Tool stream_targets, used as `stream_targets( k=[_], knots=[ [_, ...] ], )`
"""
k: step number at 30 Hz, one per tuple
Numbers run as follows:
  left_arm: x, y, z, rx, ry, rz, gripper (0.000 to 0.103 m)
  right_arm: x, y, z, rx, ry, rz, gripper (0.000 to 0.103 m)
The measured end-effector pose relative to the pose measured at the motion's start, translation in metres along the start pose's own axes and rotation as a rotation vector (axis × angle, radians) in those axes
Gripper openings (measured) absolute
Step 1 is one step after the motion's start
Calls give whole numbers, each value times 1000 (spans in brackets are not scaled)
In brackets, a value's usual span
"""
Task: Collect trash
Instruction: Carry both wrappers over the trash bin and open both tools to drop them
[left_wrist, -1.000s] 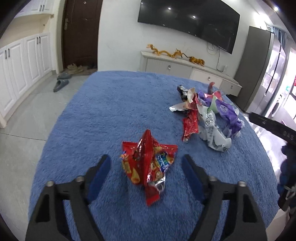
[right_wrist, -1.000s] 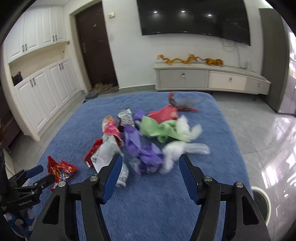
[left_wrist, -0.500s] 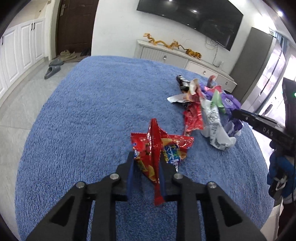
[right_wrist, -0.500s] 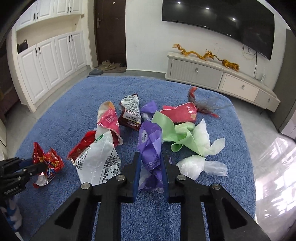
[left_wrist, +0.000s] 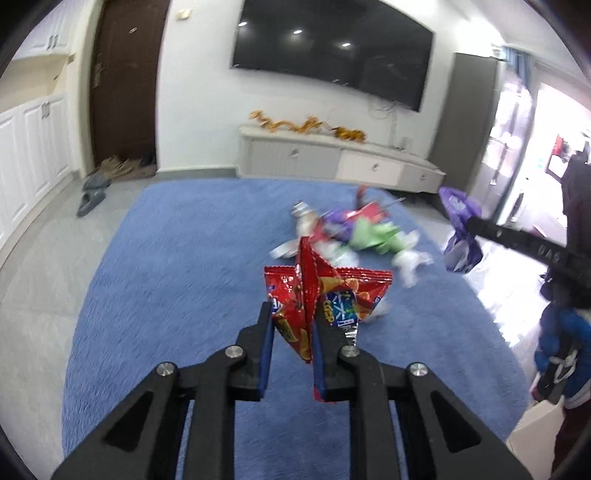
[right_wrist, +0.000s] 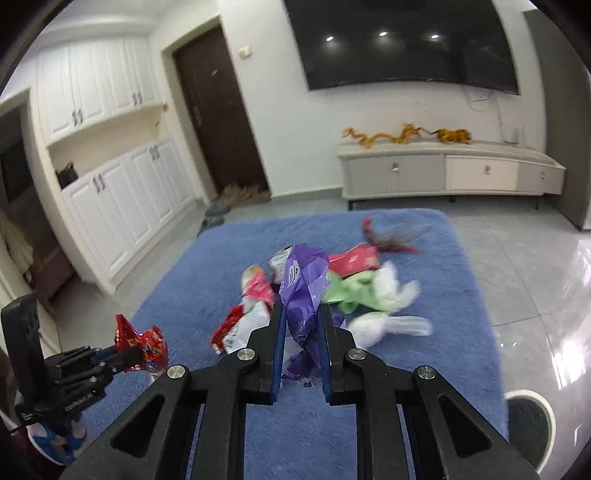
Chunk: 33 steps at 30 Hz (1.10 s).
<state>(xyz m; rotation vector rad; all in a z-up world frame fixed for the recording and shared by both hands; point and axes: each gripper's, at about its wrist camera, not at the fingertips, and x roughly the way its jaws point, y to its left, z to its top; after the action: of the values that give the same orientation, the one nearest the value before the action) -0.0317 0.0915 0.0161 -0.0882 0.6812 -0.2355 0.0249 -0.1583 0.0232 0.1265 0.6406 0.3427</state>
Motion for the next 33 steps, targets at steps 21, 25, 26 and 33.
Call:
stream_targets(
  k=[21, 25, 26, 33],
  knots=[
    [147, -315, 28, 433, 250, -428, 19, -99, -247, -109, 480, -3, -471, 20],
    [181, -353, 11, 460, 342, -431, 21, -81, -283, -141, 580, 48, -474, 21],
    [190, -363, 7, 465, 366, -438, 21, -76, -289, -145, 598, 61, -477, 21],
    [222, -393, -6, 440, 451, -475, 52, -59, -325, -177, 664, 121, -491, 39]
  ],
)
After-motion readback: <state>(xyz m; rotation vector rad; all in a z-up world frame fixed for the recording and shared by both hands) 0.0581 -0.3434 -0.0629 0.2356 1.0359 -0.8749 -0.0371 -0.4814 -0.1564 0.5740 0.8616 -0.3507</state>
